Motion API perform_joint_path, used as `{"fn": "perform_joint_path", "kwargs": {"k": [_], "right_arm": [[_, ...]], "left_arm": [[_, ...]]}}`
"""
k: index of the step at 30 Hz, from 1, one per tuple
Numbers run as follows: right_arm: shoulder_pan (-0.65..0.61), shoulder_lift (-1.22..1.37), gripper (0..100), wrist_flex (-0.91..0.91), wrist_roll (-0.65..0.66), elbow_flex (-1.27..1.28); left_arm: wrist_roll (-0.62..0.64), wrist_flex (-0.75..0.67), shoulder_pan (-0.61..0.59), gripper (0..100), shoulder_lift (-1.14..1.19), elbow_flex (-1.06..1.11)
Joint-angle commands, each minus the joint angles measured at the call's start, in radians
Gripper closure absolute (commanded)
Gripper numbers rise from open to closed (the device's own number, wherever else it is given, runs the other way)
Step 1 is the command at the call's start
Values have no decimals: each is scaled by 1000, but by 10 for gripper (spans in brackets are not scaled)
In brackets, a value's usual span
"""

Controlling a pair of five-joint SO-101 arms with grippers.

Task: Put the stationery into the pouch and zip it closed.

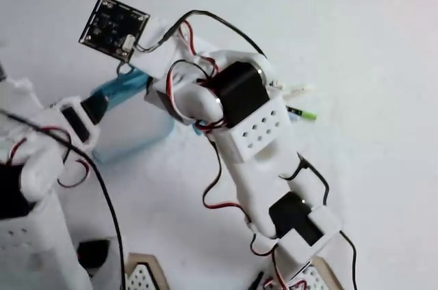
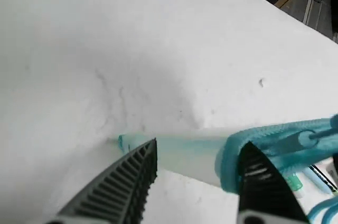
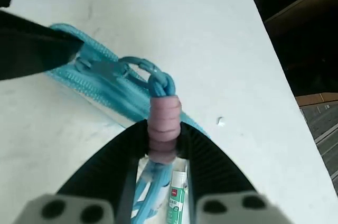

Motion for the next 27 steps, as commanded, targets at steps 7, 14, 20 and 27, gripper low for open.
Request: {"fn": "perform_joint_path", "kwargs": {"k": [7,14,20,27], "right_arm": [[67,-4,981,-4,-2,-3],[217,4,981,2,80,-3],[305,67,981,15,112,-3],[282,51,964,18,239,121]], "left_arm": [[-238,23,-82,946,308,-12],[-281,71,-122,977,337,-83],[-281,74,-124,977,335,-83],[-281,74,-124,977,335,-83]]}}
